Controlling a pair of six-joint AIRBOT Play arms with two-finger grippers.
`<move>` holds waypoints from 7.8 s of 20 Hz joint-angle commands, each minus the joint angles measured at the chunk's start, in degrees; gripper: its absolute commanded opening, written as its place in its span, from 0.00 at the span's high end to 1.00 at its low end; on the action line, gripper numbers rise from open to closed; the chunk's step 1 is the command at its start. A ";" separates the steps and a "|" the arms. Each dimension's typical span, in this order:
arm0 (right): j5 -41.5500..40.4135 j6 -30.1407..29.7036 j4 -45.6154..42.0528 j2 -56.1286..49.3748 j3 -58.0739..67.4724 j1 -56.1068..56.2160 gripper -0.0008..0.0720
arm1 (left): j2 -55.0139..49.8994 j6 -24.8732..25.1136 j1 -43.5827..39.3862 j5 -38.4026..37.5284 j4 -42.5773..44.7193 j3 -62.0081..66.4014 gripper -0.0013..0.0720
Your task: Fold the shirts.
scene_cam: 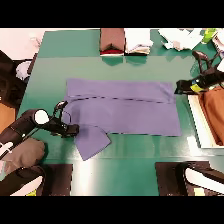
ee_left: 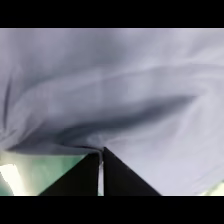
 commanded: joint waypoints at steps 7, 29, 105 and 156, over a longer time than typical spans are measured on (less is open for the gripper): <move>1.14 -2.32 0.31 11.06 -31.50 -20.20 0.27 | 0.09 3.61 -0.02 -2.95 1.29 3.08 0.94; 2.12 0.20 -4.11 14.82 -33.16 0.09 0.96 | 9.11 3.43 -0.02 -16.09 8.90 5.55 0.94; 7.48 5.01 10.82 -8.39 35.12 21.73 0.96 | -48.30 11.02 -20.02 7.54 -6.43 56.41 0.94; -15.10 22.56 15.32 -32.22 13.22 33.75 0.18 | -10.82 14.10 5.33 -8.98 13.49 50.99 0.94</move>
